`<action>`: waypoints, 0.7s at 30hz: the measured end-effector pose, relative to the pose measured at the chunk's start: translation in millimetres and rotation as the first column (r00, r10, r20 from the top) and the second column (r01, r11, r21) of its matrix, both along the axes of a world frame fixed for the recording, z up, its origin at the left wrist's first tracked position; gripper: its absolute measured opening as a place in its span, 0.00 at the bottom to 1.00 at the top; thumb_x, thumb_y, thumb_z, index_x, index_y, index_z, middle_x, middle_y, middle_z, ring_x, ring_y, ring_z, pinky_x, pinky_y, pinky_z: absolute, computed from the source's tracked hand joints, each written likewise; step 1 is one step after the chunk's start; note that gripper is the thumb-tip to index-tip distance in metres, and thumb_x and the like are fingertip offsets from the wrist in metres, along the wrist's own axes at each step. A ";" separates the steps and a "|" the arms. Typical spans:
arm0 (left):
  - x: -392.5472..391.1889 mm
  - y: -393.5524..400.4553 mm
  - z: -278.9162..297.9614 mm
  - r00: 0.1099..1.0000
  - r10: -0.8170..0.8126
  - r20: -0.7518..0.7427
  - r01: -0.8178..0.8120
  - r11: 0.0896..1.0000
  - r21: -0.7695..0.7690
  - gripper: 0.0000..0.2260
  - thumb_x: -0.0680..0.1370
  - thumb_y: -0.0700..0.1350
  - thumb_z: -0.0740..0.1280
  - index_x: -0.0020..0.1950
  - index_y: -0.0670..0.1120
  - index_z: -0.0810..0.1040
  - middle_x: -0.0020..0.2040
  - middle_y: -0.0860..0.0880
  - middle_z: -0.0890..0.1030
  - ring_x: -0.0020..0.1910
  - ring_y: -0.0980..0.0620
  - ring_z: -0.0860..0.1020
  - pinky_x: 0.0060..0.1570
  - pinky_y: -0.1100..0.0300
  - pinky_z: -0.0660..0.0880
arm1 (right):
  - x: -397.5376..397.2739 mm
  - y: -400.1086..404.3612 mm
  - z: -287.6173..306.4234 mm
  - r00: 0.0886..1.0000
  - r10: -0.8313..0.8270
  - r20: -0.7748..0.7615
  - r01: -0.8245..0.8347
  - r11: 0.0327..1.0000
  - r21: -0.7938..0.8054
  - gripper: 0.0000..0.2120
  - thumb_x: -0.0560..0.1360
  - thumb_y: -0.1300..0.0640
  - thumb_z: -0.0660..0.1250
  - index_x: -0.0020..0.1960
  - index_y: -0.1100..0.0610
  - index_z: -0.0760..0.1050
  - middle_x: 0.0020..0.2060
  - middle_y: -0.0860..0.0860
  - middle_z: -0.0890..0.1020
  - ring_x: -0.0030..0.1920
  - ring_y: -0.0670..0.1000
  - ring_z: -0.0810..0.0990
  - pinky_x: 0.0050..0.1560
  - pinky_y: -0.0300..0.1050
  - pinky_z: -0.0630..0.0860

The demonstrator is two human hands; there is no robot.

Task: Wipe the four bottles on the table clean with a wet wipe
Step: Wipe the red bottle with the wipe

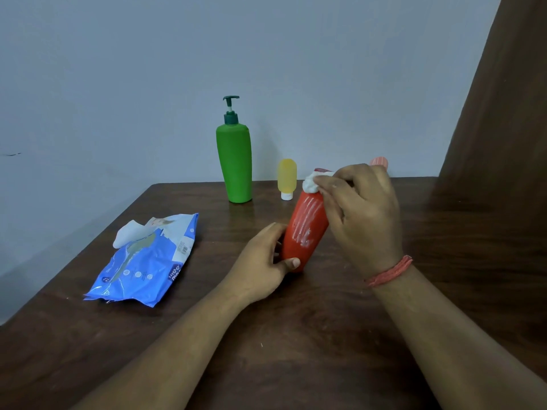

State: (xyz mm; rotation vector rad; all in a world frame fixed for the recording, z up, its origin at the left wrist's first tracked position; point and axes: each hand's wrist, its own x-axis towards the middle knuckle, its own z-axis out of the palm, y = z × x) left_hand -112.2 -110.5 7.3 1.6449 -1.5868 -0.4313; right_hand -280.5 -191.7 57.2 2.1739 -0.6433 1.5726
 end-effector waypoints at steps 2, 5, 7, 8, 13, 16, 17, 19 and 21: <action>2.3 -1.3 -0.4 1.000 0.004 -0.023 -0.004 1.000 0.013 0.23 0.78 0.45 0.72 0.71 0.54 0.69 0.61 0.59 0.74 0.58 0.59 0.74 0.54 0.68 0.70 | -0.7 -4.8 -3.7 0.999 0.032 -0.017 -0.031 0.998 0.054 0.08 0.79 0.59 0.67 0.54 0.61 0.81 0.48 0.57 0.81 0.49 0.58 0.78 0.48 0.56 0.78; 6.3 -1.5 -1.6 0.996 0.010 -0.091 -0.006 0.999 0.040 0.26 0.78 0.45 0.72 0.74 0.55 0.66 0.66 0.56 0.74 0.63 0.56 0.74 0.61 0.59 0.73 | 0.4 -12.9 -11.9 0.991 0.097 -0.096 -0.085 0.988 0.128 0.06 0.78 0.62 0.69 0.54 0.61 0.82 0.48 0.55 0.81 0.49 0.55 0.79 0.48 0.53 0.79; 8.2 -1.2 -2.7 0.991 0.009 -0.133 -0.001 0.999 0.054 0.27 0.78 0.46 0.72 0.74 0.56 0.65 0.67 0.56 0.75 0.64 0.56 0.73 0.64 0.55 0.73 | 2.3 -15.6 -16.5 0.987 0.117 -0.110 -0.094 0.977 0.189 0.06 0.77 0.63 0.70 0.54 0.61 0.81 0.49 0.55 0.81 0.50 0.53 0.79 0.49 0.49 0.80; 8.8 -1.2 -3.0 0.989 0.007 -0.147 0.001 0.998 0.058 0.27 0.78 0.47 0.72 0.74 0.57 0.66 0.66 0.56 0.75 0.64 0.57 0.73 0.65 0.54 0.73 | 3.2 -16.1 -18.5 0.988 0.129 -0.087 -0.107 0.969 0.223 0.06 0.77 0.63 0.70 0.54 0.61 0.81 0.49 0.55 0.81 0.50 0.52 0.79 0.50 0.47 0.79; 11.0 -4.1 -8.4 0.964 0.013 -0.266 0.000 0.999 0.051 0.23 0.77 0.46 0.73 0.68 0.59 0.70 0.60 0.55 0.80 0.60 0.55 0.78 0.64 0.48 0.75 | 10.4 -13.0 -27.1 0.947 0.234 -0.222 -0.162 0.941 0.299 0.06 0.77 0.60 0.70 0.53 0.57 0.82 0.49 0.51 0.81 0.52 0.51 0.79 0.52 0.46 0.78; 13.5 -5.8 -11.8 0.947 0.024 -0.320 -0.004 0.998 0.061 0.19 0.76 0.46 0.74 0.62 0.61 0.73 0.58 0.54 0.81 0.59 0.54 0.79 0.64 0.47 0.76 | 10.9 -16.3 -27.1 0.969 0.216 -0.119 -0.164 0.925 0.343 0.06 0.77 0.61 0.70 0.52 0.57 0.82 0.50 0.51 0.81 0.51 0.50 0.80 0.53 0.43 0.76; 13.8 -6.0 -12.7 0.939 0.024 -0.344 -0.003 0.998 0.062 0.18 0.76 0.47 0.74 0.61 0.61 0.74 0.58 0.54 0.81 0.59 0.54 0.79 0.64 0.47 0.76 | 10.8 -17.7 -27.9 0.969 0.227 -0.101 -0.177 0.917 0.358 0.05 0.77 0.61 0.70 0.52 0.58 0.82 0.49 0.51 0.81 0.51 0.50 0.80 0.52 0.43 0.76; 14.8 -6.4 -14.3 0.907 0.021 -0.421 -0.004 0.999 0.041 0.17 0.73 0.48 0.75 0.60 0.58 0.77 0.57 0.53 0.83 0.59 0.52 0.79 0.64 0.46 0.76 | 12.4 -18.3 -32.6 0.933 0.297 -0.202 -0.206 0.904 0.374 0.05 0.76 0.61 0.71 0.52 0.57 0.82 0.49 0.50 0.81 0.50 0.50 0.80 0.50 0.46 0.79; 16.9 -6.4 -15.5 0.866 0.021 -0.499 -0.016 1.000 0.015 0.19 0.70 0.50 0.75 0.60 0.56 0.78 0.56 0.52 0.84 0.59 0.51 0.80 0.63 0.46 0.76 | 15.3 -17.4 -36.9 0.900 0.334 -0.280 -0.213 0.897 0.387 0.06 0.75 0.60 0.72 0.52 0.56 0.83 0.48 0.49 0.81 0.49 0.49 0.80 0.49 0.47 0.80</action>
